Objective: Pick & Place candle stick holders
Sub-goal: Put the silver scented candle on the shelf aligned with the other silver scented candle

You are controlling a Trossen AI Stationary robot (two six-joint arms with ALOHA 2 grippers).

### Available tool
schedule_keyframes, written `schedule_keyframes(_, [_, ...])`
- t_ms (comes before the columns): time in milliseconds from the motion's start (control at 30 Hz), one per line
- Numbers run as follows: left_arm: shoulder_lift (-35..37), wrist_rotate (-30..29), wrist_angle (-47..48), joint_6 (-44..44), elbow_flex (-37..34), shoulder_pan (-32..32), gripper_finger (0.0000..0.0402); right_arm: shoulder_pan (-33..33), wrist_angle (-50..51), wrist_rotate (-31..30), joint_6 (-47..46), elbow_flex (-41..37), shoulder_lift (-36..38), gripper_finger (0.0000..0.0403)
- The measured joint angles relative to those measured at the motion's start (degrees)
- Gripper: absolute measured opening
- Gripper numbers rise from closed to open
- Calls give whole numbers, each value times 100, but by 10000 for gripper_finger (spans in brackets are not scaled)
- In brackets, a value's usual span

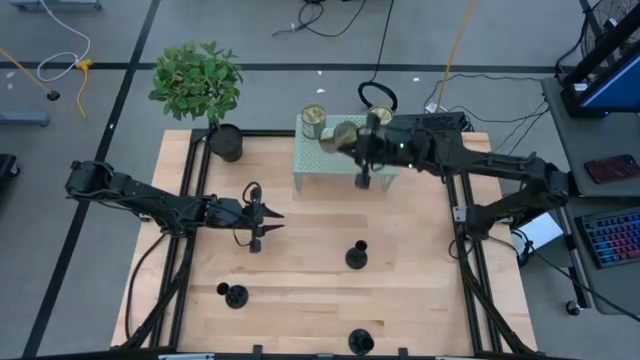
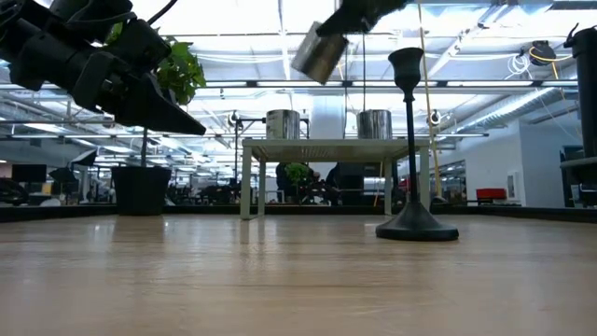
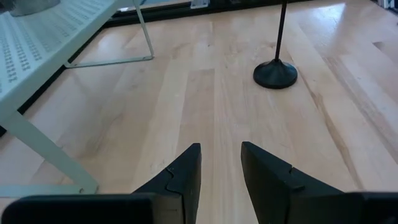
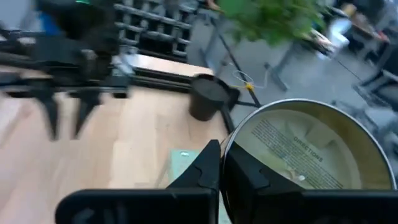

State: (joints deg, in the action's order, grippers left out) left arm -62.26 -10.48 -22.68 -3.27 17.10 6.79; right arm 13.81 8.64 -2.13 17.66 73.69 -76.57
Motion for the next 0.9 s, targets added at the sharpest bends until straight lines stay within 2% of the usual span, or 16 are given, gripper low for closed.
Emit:
schedule_keyframes(100, [1,0,-56,0,0,0,122,499,-11,51,-786,11,4,2])
schedule_keyframes(167, [2,0,-90,-3,0,0,122,859,136,457,-1076,22,-7,2])
schedule_keyframes(267, [1,0,-143,-114,0,-1,122,1273,315,836,-1205,39,-43,1])
schedule_keyframes(367, [0,-2,-179,-290,0,-2,122,1525,534,992,-1114,482,-178,1])
schedule_keyframes(633, [2,-4,-631,-847,0,-4,122,1704,2009,784,-842,1937,-1063,1])
schedule_keyframes(900, [0,24,-788,-953,0,-7,122,1727,2206,492,-496,2033,-1662,0])
